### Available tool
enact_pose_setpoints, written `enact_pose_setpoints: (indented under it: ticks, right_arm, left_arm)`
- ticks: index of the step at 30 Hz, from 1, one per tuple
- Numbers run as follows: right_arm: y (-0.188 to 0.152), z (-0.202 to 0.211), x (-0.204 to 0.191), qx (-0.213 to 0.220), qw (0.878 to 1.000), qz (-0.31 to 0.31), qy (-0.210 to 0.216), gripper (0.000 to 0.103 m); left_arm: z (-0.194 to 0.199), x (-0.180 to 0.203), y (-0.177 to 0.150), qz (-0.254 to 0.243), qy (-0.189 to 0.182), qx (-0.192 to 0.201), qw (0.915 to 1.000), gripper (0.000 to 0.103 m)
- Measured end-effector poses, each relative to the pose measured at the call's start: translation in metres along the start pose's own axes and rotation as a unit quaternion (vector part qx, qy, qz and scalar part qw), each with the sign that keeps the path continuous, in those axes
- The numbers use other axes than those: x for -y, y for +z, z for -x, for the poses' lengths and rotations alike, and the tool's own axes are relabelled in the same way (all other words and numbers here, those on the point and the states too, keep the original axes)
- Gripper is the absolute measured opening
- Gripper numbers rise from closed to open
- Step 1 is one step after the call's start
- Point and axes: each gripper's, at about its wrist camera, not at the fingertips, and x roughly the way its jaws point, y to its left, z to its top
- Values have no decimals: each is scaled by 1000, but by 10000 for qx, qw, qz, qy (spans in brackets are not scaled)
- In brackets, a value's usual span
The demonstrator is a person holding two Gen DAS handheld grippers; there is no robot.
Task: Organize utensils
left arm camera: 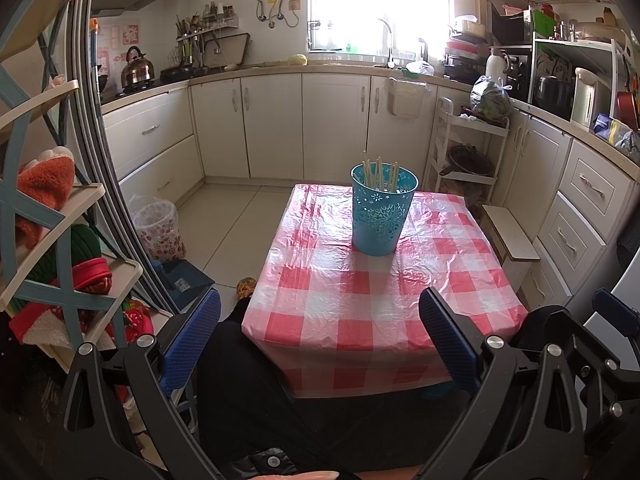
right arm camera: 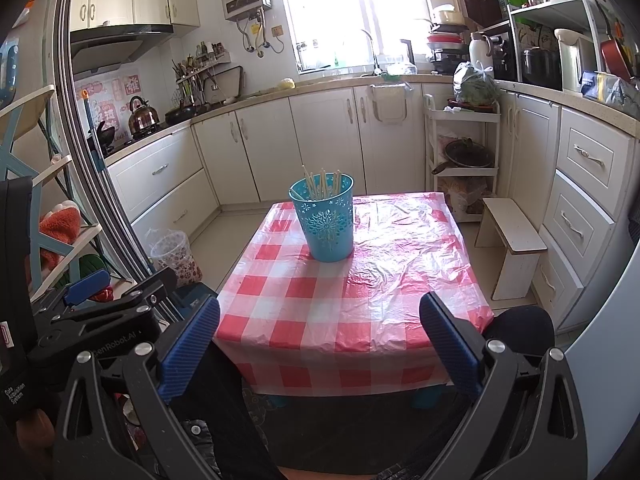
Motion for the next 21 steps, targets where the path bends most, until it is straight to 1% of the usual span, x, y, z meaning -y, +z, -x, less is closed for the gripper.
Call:
enact_pose_setpoints:
  ticks: [21]
  right_arm:
    - [-1, -3, 2, -39, 10000, -7, 14, 96]
  left_arm:
    - [-3, -1, -1, -16, -4, -26, 10000, 95]
